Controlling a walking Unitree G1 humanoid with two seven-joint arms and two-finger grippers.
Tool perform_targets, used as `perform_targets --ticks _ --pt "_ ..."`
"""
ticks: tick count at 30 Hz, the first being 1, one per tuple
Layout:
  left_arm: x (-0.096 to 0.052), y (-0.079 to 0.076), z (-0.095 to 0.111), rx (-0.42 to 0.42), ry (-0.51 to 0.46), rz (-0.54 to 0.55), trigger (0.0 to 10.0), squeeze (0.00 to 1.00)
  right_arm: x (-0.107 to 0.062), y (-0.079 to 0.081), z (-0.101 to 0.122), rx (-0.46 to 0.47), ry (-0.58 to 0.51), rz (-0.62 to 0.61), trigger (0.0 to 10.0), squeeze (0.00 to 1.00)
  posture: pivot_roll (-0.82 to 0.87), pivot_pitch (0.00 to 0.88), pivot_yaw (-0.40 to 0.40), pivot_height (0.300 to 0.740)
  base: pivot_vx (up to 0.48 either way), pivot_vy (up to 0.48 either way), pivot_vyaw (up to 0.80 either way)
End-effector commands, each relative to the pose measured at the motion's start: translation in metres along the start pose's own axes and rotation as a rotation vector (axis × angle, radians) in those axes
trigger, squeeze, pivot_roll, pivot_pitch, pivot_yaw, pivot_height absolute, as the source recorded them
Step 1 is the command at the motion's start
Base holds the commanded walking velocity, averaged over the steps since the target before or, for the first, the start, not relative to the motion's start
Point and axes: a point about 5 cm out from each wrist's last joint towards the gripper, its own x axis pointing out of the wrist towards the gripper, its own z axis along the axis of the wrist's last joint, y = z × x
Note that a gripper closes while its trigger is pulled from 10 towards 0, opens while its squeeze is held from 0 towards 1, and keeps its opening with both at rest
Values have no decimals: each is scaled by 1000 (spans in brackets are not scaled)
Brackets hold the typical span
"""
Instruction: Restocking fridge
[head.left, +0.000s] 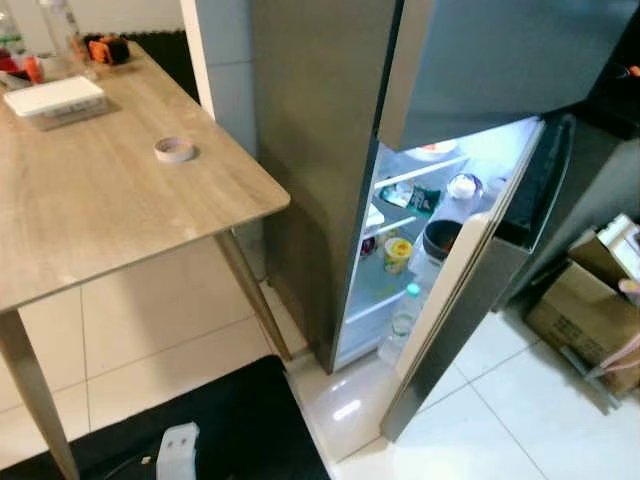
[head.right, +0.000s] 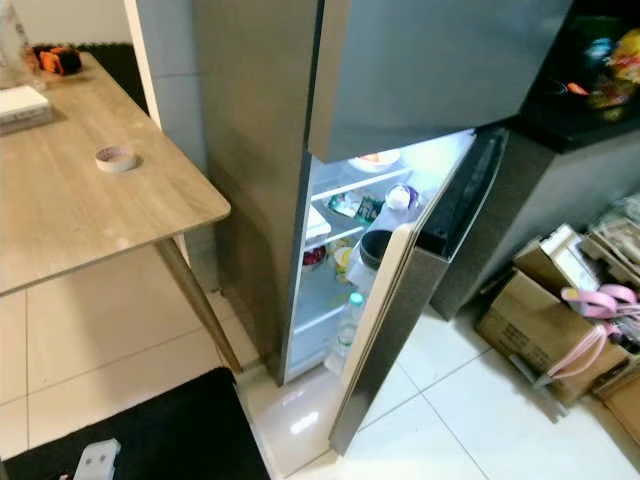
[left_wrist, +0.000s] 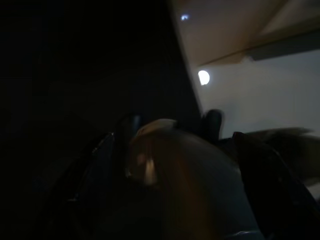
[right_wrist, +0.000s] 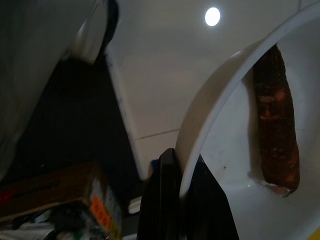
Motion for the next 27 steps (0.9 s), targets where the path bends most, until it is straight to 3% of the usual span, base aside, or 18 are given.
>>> perform_targets --ticks 1,5,9,10,12,15,27 --pt "3 -8 4 0 -25 -24 10000 0 0 2 -5 -4 13 3 10000 0 18 21 -68 740 0 0 0" --pt "6 -14 14 90 -42 -47 10000 0 0 2 -5 -4 13 4 10000 0 20 25 -69 740 0 0 0" --pt "8 -14 48 92 -155 -57 10000 0 0 2 -5 1 13 4 10000 0 20 25 -69 740 0 0 0" --pt "8 -14 48 92 -155 -57 10000 0 0 2 -5 1 13 4 10000 0 20 25 -69 740 0 0 0" --pt "7 -12 71 105 -233 -57 10000 0 0 2 -5 -1 14 4 10000 0 20 25 -69 740 0 0 0" --pt "6 -12 87 94 -285 -66 10000 0 0 2 -5 -3 14 4 10000 0 20 25 -69 740 0 -394 0" --pt "9 -32 104 93 -357 -145 10000 0 0 1 -6 -2 14 -2 10000 0 14 27 -78 740 0 -404 0"
